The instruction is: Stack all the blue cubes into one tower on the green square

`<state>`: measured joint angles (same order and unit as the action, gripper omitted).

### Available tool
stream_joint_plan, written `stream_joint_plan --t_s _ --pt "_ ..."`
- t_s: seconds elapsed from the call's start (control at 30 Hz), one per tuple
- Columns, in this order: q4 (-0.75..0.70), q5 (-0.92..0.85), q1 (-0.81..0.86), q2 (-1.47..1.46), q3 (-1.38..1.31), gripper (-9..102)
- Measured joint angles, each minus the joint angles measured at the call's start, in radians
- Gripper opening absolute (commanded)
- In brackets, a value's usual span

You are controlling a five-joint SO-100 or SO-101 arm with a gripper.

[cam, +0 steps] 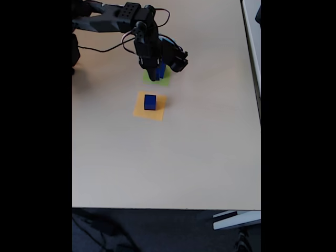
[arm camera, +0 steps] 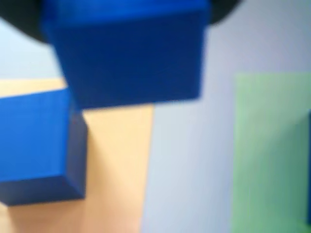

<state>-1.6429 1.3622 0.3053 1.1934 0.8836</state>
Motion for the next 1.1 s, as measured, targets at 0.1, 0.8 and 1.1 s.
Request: stream_joint_plan --t_s 0.1,0.8,1.1 --pt "-0.005 0.087 -0.078 0.003 -0.021 2" --pt "0.305 0.532 -0.491 -0.063 0.083 0" --pt "0.245 0.634 -0.538 -0.249 -0.035 0"
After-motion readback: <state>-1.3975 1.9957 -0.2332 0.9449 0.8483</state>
